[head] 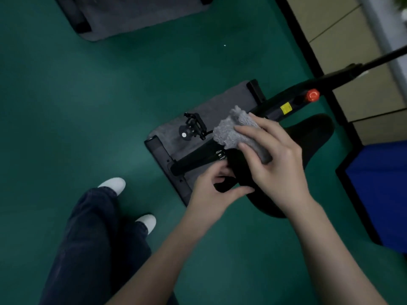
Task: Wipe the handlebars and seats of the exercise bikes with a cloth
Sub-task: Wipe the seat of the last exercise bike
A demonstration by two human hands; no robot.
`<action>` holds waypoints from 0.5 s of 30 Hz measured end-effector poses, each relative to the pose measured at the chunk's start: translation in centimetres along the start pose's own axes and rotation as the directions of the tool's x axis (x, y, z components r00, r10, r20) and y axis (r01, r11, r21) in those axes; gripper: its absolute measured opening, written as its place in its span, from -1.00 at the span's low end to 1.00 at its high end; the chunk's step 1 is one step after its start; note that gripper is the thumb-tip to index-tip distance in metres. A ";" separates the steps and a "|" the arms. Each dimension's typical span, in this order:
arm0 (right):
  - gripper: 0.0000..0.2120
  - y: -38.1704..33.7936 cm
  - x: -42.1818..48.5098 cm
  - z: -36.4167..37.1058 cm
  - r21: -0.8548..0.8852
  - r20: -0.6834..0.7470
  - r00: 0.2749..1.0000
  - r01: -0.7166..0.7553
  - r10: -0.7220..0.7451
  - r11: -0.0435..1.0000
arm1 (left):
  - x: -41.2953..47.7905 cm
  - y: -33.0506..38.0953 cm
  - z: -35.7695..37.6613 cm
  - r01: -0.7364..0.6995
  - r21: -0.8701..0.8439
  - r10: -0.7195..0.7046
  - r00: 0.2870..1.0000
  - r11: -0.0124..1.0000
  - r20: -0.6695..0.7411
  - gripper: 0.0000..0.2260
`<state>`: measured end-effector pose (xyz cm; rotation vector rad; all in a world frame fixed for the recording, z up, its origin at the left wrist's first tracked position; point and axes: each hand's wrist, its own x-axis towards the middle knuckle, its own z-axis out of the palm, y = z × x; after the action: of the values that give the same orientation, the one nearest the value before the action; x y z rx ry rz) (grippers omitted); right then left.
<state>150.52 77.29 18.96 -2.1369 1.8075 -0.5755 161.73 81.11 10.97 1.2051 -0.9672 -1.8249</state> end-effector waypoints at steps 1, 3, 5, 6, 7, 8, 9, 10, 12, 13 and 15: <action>-0.78 0.1 0.7 -0.3 -0.002 0.058 0.998 0.008 -0.008 1.000 | 0.0 -0.2 0.0 0.006 -0.002 -0.006 1.000 1.000 -0.001 -0.56; -0.80 0.4 1.3 -1.0 -0.004 0.211 0.973 0.101 -0.098 0.995 | 0.0 -0.3 0.2 0.031 -0.039 -0.032 0.999 0.999 -0.013 -0.58; -0.81 0.7 1.2 -1.7 0.004 0.356 0.909 0.229 -0.215 0.973 | 0.0 -0.5 0.6 0.065 -0.103 -0.069 0.997 0.993 -0.036 -0.58; -0.81 0.7 1.2 -2.0 -0.003 0.406 0.877 0.281 -0.256 0.960 | 0.0 -0.6 0.8 0.078 -0.142 -0.086 0.995 0.987 -0.049 -0.54; -0.82 0.7 1.3 -2.1 -0.019 0.439 0.853 0.323 -0.282 0.946 | 0.0 -0.7 0.9 0.087 -0.167 -0.098 0.993 0.982 -0.060 -0.52; -0.83 0.6 1.7 -2.0 -0.041 0.463 0.836 0.352 -0.295 0.935 | 0.0 -0.8 1.1 0.091 -0.179 -0.105 0.992 0.980 -0.069 -0.54; -0.83 0.5 2.3 -1.9 -0.070 0.483 0.826 0.368 -0.291 0.927 | 0.0 -1.0 1.3 0.089 -0.183 -0.104 0.992 0.979 -0.076 -0.59; -0.83 0.3 3.0 -1.6 -0.107 0.502 0.821 0.371 -0.272 0.922 | -0.1 -1.1 1.4 0.075 -0.187 -0.091 0.993 0.979 -0.077 -0.61; -0.81 0.0 4.8 -0.9 -0.173 0.522 0.829 0.334 -0.201 0.926 | -0.2 -1.2 1.6 0.036 -0.198 -0.052 0.996 0.980 -0.075 -0.55; -0.80 0.0 5.8 -0.5 -0.190 0.518 0.842 0.286 -0.152 0.939 | -0.2 -1.2 1.6 0.025 -0.203 -0.041 0.996 0.979 -0.076 -0.51; -0.78 0.3 7.4 -0.2 -0.189 0.475 0.879 0.145 -0.039 0.971 | 0.0 -1.0 1.3 0.006 -0.209 -0.019 0.998 0.978 -0.059 -0.47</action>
<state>151.19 69.94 19.90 -2.2591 1.5557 0.1360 160.36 81.84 10.43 1.1321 -0.7153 -1.8375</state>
